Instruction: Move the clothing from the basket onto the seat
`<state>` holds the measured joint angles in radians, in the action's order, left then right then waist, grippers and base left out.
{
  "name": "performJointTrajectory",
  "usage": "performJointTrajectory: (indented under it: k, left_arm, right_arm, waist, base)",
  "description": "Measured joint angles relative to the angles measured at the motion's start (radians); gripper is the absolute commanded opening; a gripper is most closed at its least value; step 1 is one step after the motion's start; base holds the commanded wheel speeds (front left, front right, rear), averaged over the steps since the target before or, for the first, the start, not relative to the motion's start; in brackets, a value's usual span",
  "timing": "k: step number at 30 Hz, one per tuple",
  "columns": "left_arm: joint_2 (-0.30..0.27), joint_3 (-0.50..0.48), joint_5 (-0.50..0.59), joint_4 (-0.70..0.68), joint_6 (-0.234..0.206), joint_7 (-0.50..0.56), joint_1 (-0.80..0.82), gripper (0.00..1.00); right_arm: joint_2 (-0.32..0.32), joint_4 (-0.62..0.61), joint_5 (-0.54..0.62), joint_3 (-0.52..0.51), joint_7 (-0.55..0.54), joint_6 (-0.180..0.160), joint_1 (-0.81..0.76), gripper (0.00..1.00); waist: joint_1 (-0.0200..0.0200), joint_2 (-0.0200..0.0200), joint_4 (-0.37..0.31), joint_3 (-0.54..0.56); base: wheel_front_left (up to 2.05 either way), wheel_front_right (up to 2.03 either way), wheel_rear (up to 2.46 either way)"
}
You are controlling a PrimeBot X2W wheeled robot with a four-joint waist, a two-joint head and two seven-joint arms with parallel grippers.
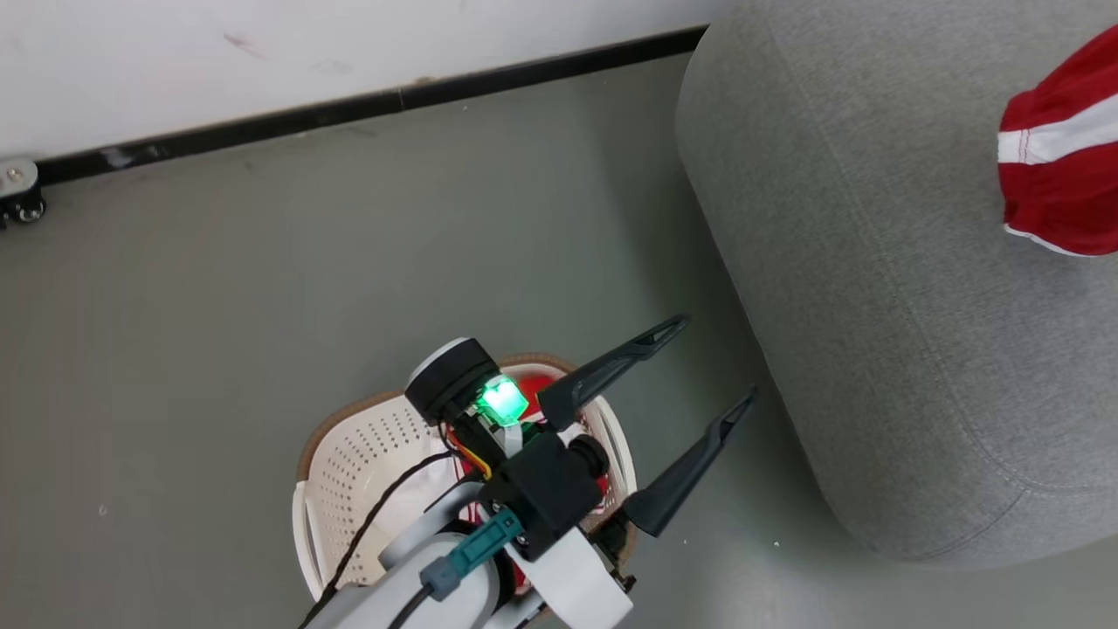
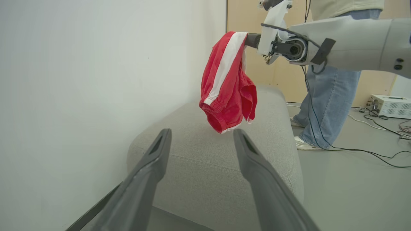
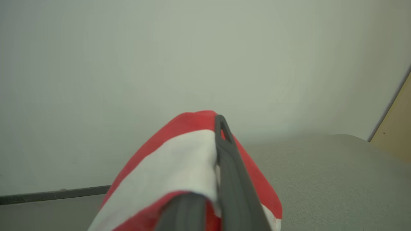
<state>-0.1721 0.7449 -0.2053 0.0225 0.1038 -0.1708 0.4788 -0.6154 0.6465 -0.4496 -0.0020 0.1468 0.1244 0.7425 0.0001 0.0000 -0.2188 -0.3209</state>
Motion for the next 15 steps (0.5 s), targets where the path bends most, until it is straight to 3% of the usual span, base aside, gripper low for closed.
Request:
performJointTrajectory:
  k: [11, 15]
  left_arm:
    - [0.023, 0.067, 0.031, -0.042, 0.011, 0.036, 0.078, 1.00]
    - [0.022, 0.083, 0.043, -0.047, 0.012, 0.044, 0.103, 1.00]
  right_arm:
    - [0.003, 0.158, 0.097, -0.069, 0.054, 0.000, 0.002, 0.00]
    - [0.038, 0.198, 0.110, -0.087, 0.066, 0.000, 0.011, 0.00]
  waist:
    - [0.0000, 0.0000, 0.028, -0.108]
    - [0.0000, 0.0000, 0.035, -0.147]
  base:
    - [0.00, 0.00, 0.00]
    - [0.00, 0.00, 0.00]
